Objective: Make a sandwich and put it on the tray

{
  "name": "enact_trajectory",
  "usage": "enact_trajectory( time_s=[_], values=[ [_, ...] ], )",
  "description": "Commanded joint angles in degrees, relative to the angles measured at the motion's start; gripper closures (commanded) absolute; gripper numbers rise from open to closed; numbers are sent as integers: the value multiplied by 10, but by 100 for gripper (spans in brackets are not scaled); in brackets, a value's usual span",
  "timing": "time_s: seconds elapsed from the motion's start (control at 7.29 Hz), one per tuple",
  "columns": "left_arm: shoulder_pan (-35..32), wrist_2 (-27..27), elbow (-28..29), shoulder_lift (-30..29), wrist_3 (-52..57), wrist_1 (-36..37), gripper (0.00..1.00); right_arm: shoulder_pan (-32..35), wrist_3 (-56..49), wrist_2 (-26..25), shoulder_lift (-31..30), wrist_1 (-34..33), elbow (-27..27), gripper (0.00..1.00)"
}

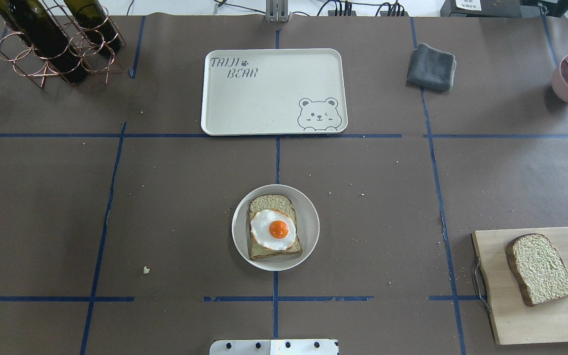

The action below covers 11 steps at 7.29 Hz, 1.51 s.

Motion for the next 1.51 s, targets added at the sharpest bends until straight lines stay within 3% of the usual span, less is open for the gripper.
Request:
enact_trajectory(
  time_s=[0.0,0.14,0.41,0.55,0.82,1.37],
  values=[
    [46,0,-15,-6,-97,-12,0,-53,143,-33,-50,128,18,0],
    [61,0,-28,-6,-169,-61,0,-119,237,-101,-75,223,18,0],
    [83,1,-37,-3,-218,-102,0,-166,295,-115,-137,351,18,0],
    [88,0,-43,-5,-231,-102,0,-181,316,-116,-158,381,18,0],
    [109,0,-54,-4,-298,-131,0,-234,431,-126,-201,487,18,0],
    [117,0,-60,-5,-320,-140,0,-315,432,-129,-222,488,11,0]
  ],
)
